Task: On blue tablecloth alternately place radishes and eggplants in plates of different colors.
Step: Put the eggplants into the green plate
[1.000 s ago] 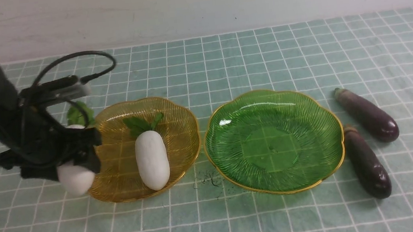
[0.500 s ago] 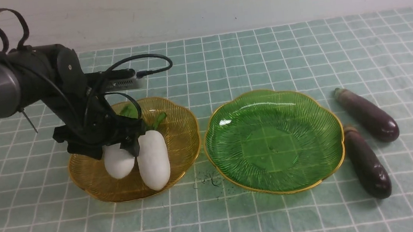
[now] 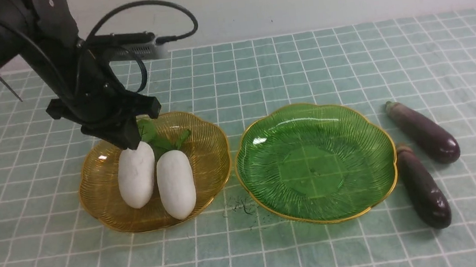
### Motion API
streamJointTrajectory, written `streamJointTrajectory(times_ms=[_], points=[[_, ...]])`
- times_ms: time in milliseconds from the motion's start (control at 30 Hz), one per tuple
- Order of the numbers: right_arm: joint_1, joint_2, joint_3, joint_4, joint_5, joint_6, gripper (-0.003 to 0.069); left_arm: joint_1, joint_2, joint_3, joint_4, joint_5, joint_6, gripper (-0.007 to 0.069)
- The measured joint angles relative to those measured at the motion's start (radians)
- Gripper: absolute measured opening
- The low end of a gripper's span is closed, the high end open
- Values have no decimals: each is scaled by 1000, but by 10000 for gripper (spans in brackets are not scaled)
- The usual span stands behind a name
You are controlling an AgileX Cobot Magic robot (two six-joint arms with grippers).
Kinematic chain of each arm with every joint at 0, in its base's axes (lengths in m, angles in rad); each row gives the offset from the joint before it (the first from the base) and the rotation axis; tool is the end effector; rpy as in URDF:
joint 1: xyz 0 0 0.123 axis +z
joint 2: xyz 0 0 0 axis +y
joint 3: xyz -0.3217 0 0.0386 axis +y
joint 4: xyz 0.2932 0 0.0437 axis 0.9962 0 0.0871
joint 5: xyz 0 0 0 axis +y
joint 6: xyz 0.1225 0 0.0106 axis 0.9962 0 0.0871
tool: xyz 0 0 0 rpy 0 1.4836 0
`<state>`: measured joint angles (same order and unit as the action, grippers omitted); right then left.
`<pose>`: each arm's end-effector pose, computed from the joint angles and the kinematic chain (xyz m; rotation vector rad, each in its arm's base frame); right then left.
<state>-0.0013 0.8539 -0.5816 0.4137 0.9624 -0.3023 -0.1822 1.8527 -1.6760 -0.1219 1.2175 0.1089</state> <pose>0.1639 0.0404 0.2503 -0.1786 2.6329 0.4292 0.4448 -0.0962 0.2949 0.3787 2.8518 -0.1866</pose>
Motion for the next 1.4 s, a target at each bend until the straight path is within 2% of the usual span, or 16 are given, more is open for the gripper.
streamJointTrajectory(times_ms=[167, 367, 467, 633, 700, 800, 867, 1100, 1400], points=[[1, 134, -36, 0, -6, -26, -8, 0, -93, 51, -15, 9, 8, -6], [70, 317, -110, -21, -23, -61, 30, 0, -290, 241, -17, 11, 11, -8], [102, 380, -155, -68, -58, -29, 57, 0, -372, 329, -5, 12, 11, -8], [141, 494, -223, -178, -107, 99, 113, 0, -487, 479, 8, 13, 11, -8], [159, 573, -262, -245, -119, 182, 156, 0, -543, 555, 8, 13, 11, -8], [162, 645, -303, -297, -124, 238, 216, 0, -598, 625, 8, 13, 11, -8], [163, 699, -338, -333, -130, 266, 284, 0, -631, 674, 8, 6, 11, -8], [163, 824, -383, -345, -192, 302, 426, 0, -654, 724, 8, -38, 12, -8], [166, 911, -388, -337, -202, 289, 435, 0, -654, 726, 7, -74, 12, -8]])
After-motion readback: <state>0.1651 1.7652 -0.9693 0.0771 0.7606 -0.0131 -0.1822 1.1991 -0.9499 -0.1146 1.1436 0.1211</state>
